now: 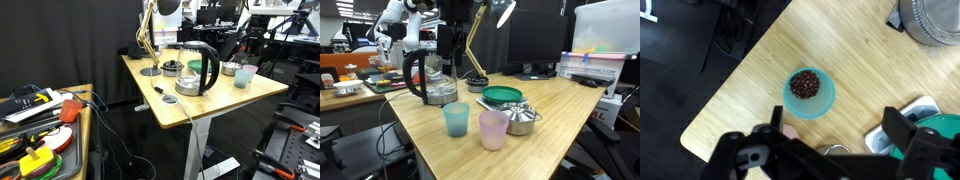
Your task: Pour the things in the blue cup onto the plate
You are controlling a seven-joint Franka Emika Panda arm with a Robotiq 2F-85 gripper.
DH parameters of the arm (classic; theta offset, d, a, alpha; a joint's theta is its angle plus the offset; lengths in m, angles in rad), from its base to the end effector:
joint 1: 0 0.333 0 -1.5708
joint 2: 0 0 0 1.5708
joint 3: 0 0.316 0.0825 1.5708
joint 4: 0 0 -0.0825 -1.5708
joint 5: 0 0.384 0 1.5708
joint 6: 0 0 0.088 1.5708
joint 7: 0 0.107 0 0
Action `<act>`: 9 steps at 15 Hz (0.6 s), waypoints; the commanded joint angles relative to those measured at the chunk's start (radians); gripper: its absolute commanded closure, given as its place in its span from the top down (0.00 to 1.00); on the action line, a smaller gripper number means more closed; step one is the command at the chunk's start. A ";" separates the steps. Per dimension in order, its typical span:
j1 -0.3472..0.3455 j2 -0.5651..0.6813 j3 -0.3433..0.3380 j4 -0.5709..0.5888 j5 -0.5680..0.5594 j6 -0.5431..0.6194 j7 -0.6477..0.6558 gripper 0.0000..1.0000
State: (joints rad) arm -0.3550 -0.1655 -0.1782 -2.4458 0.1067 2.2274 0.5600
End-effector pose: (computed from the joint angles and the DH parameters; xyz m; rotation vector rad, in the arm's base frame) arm 0.3952 -0.2290 0.3582 -2.5359 1.6570 0.0880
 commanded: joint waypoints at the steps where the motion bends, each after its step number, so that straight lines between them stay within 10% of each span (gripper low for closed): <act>1: 0.019 0.010 -0.023 0.010 0.012 -0.003 -0.007 1.00; 9: 0.038 0.191 -0.050 0.070 0.030 0.006 -0.009 1.00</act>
State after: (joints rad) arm -0.3439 -0.0411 -0.2105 -2.4095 0.1190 2.2406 0.5599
